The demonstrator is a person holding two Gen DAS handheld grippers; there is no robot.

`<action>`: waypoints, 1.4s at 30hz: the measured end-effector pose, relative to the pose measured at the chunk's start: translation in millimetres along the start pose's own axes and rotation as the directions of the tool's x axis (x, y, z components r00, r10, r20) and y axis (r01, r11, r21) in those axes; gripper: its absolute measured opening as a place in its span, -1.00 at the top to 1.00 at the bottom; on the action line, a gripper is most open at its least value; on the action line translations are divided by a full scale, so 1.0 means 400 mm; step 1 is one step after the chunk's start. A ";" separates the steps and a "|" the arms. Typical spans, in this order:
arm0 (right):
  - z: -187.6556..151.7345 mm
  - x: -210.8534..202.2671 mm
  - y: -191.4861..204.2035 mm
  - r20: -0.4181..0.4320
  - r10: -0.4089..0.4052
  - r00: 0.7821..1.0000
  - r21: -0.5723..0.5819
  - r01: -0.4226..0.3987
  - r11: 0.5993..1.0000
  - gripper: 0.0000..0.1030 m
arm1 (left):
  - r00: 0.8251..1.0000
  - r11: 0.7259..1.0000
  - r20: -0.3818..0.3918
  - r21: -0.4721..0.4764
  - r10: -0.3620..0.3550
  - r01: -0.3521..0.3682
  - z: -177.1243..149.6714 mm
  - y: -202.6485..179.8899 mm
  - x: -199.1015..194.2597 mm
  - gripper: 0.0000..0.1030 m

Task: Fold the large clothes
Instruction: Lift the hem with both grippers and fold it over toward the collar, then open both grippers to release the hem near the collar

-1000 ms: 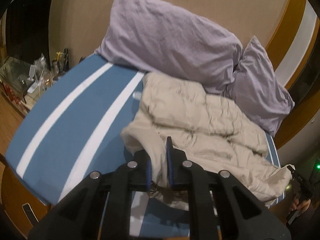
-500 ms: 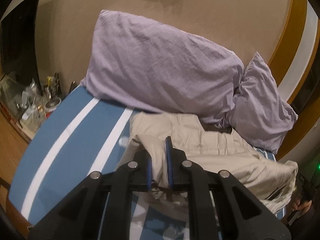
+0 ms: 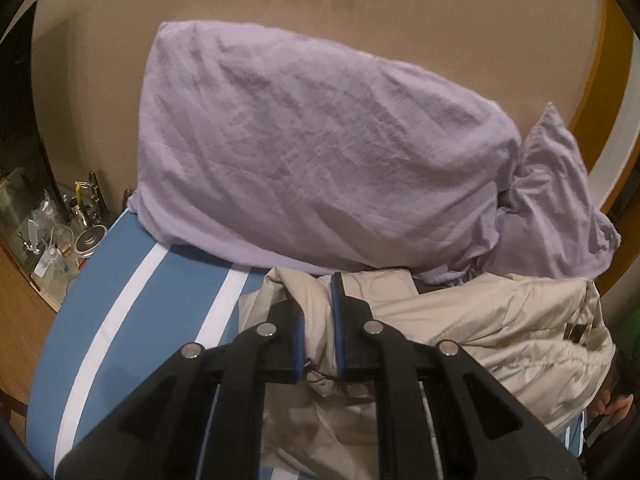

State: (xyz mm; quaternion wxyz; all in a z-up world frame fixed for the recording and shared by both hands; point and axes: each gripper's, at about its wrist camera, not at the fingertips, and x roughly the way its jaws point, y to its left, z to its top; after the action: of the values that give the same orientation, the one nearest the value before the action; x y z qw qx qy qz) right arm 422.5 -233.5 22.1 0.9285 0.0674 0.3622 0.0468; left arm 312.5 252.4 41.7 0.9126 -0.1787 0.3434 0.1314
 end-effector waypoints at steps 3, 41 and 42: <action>0.018 0.065 0.003 -0.023 -0.020 1.000 0.005 0.020 1.000 0.80 | 1.000 1.000 -0.024 -0.006 0.010 -0.010 0.014 -0.001 0.067 0.77; 0.080 0.196 0.011 -0.126 -0.068 0.990 0.033 0.073 0.997 -0.28 | 0.991 0.992 -0.055 0.042 0.122 -0.119 0.030 -0.052 0.276 -0.40; 0.080 0.184 0.027 -0.127 -0.051 0.991 0.025 0.054 0.998 -0.28 | 0.993 0.994 -0.059 0.046 0.103 -0.100 0.023 -0.063 0.260 -0.41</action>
State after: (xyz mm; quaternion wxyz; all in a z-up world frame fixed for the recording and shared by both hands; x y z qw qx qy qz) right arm 497.8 -215.9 -1.9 0.9037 0.0678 0.4223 0.0215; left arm 403.0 245.8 -16.0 0.8974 -0.1453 0.3826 0.1647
